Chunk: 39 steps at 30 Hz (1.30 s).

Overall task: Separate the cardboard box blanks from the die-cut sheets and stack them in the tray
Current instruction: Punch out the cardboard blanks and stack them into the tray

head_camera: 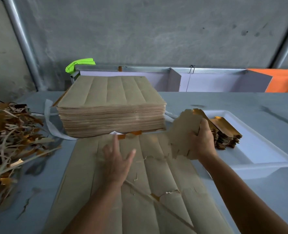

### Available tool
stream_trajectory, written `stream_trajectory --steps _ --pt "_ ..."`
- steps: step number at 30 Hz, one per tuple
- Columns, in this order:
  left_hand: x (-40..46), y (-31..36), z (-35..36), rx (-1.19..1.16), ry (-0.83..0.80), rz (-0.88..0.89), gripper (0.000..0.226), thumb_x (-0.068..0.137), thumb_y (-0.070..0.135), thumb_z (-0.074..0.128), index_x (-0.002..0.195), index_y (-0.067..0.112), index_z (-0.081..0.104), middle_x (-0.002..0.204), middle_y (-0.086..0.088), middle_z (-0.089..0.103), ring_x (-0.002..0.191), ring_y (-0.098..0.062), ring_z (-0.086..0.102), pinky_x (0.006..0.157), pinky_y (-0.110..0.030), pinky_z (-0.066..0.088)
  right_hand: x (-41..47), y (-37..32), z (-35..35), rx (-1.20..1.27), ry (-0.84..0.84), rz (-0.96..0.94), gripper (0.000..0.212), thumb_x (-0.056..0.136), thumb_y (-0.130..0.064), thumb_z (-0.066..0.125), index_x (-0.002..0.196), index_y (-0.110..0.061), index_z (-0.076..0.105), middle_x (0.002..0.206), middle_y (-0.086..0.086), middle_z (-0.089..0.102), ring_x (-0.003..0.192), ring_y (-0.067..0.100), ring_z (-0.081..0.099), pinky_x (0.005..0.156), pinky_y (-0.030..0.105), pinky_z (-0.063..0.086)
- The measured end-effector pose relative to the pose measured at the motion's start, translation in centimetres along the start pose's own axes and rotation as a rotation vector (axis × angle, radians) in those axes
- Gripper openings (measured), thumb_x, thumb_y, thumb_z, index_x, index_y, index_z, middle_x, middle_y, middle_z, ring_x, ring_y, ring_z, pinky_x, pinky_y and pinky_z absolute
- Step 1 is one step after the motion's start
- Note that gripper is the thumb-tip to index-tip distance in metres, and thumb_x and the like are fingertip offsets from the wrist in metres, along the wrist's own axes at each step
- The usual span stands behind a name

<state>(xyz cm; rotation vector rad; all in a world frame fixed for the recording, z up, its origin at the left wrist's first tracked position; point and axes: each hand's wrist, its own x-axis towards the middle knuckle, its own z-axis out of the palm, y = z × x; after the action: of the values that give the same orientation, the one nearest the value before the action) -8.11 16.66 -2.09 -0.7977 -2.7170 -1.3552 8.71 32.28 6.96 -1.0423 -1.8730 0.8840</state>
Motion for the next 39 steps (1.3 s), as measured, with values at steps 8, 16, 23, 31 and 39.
stream_trajectory --steps 8,16,23,31,39 --pt "-2.2 2.6 2.1 0.564 -0.354 0.005 0.086 0.064 0.076 0.059 0.133 0.028 0.040 0.146 -0.012 0.022 0.133 -0.032 0.023 0.105 -0.043 0.029 -2.7 1.5 -1.2 -0.091 -0.174 -0.021 0.058 0.092 0.009 0.036 0.143 -0.020 0.041 0.129 0.011 0.049 0.110 0.027 0.049 0.093 0.045 0.046" --pt "-1.8 2.4 1.9 0.582 -0.323 0.069 0.044 0.085 0.047 0.057 0.124 0.027 0.049 0.137 -0.008 0.036 0.128 -0.030 0.029 0.102 -0.040 0.030 -4.2 2.8 -2.3 -0.016 -0.043 0.134 0.031 0.094 -0.001 0.047 0.120 -0.007 0.064 0.116 0.008 0.052 0.100 0.024 0.049 0.092 0.046 0.049" --pt "-2.0 3.6 4.4 0.540 -0.525 0.438 0.056 0.084 0.056 0.055 0.132 0.026 0.050 0.138 0.000 0.044 0.129 -0.024 0.036 0.104 -0.041 0.029 -5.7 3.8 -4.3 0.038 0.012 0.128 0.025 0.096 -0.006 0.050 0.116 -0.009 0.064 0.114 -0.002 0.045 0.102 0.023 0.047 0.088 0.047 0.051" --pt "0.9 7.5 -3.1 -0.873 0.072 -0.015 0.020 0.093 0.018 0.057 0.088 0.009 0.074 0.068 0.013 0.068 0.068 0.007 0.057 0.069 -0.003 0.040 -6.5 4.5 -5.4 0.048 0.016 0.109 0.023 0.096 -0.008 0.051 0.112 -0.013 0.067 0.112 -0.002 0.046 0.100 0.022 0.048 0.080 0.041 0.049" --pt "1.7 3.3 -11.7 -1.332 0.308 -0.285 0.029 0.098 0.029 0.044 0.076 0.018 0.057 0.083 0.004 0.069 0.093 -0.006 0.068 0.095 -0.026 0.041 -7.0 4.2 -3.8 -0.091 -0.077 0.055 0.030 0.094 -0.002 0.052 0.122 -0.005 0.062 0.119 0.011 0.058 0.098 0.021 0.053 0.080 0.031 0.047"
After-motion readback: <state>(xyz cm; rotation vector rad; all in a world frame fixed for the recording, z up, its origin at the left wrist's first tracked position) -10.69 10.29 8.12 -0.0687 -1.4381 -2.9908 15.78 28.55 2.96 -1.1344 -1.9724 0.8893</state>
